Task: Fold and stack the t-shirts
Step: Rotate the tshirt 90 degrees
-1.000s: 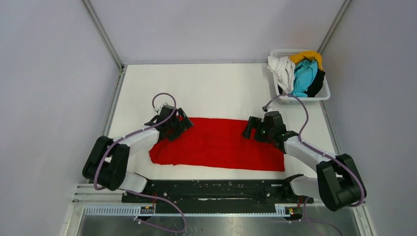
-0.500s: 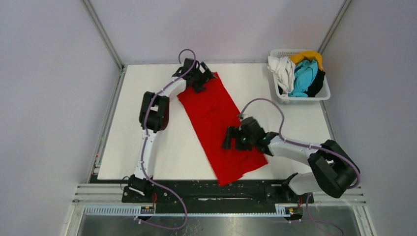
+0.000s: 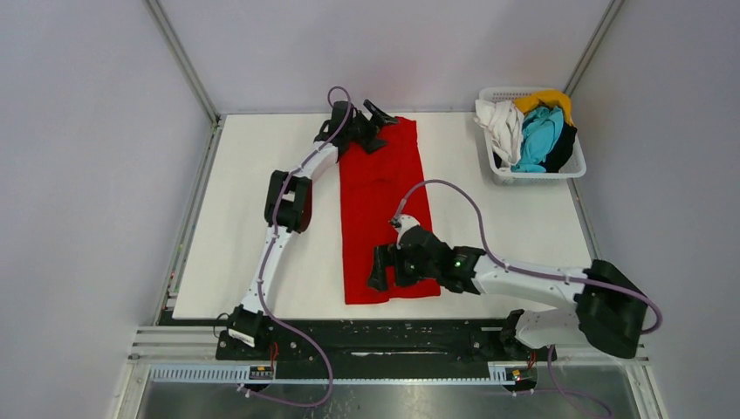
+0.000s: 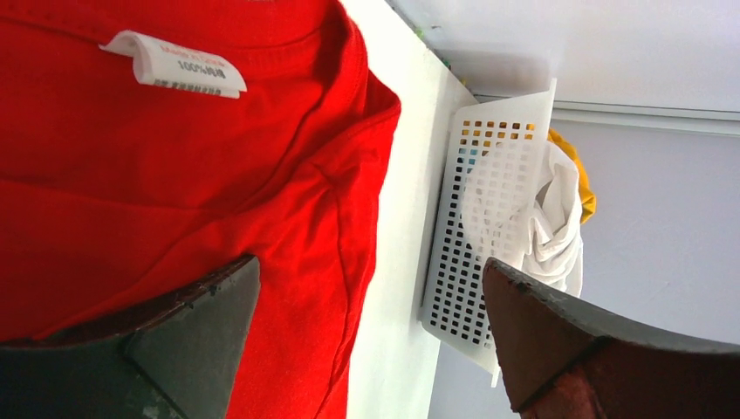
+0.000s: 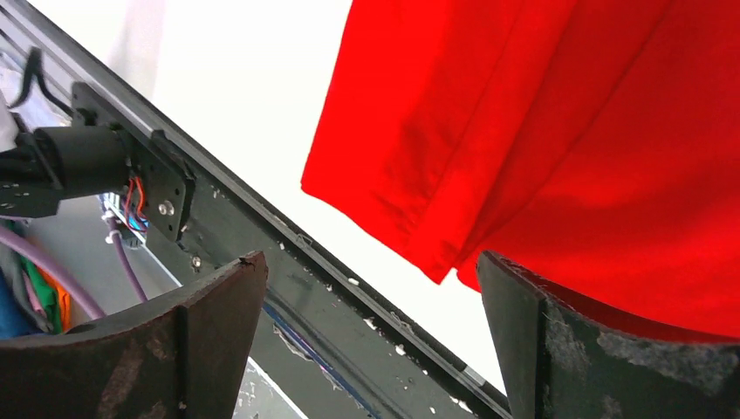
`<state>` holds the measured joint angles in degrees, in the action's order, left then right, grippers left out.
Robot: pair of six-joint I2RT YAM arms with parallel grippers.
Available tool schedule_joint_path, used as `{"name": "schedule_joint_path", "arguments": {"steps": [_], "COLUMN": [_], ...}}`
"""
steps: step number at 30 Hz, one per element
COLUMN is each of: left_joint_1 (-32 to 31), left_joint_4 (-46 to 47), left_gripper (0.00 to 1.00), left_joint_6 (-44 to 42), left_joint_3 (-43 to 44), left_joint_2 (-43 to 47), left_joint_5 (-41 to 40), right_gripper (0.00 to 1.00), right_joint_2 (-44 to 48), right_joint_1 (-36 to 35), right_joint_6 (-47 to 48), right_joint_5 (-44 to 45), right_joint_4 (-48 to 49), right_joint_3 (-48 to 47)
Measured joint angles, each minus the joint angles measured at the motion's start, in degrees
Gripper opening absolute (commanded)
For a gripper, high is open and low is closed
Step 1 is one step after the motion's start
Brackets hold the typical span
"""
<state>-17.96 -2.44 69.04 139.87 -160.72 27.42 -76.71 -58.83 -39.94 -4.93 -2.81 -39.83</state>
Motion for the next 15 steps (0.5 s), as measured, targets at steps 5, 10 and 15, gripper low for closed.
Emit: {"name": "schedule_joint_path", "arguments": {"steps": [5,10,15], "left_joint_1": [0.1,0.0,-0.9], "left_joint_4": [0.9,-1.0,-8.1], "left_gripper": [0.99,0.99,0.99], "left_joint_6": [-0.7,-5.0,-15.1], "left_joint_3": [1.2,-0.3,-16.8], "left_joint_2": [-0.4,2.6,22.1], "left_joint_5": [-0.7,-0.5,-1.0], "right_gripper": [0.98,0.98,0.98], "right_joint_2": [10.6,18.1,24.8], "right_joint_1": [0.0,0.0,0.0], "right_joint_6": [-0.5,-0.6,-0.6], "right_joint_5": [7.2,16.1,23.4], "right_joint_4": [0.2,-3.7,-8.2], "right_joint_3": [5.1,8.0,9.2]}}
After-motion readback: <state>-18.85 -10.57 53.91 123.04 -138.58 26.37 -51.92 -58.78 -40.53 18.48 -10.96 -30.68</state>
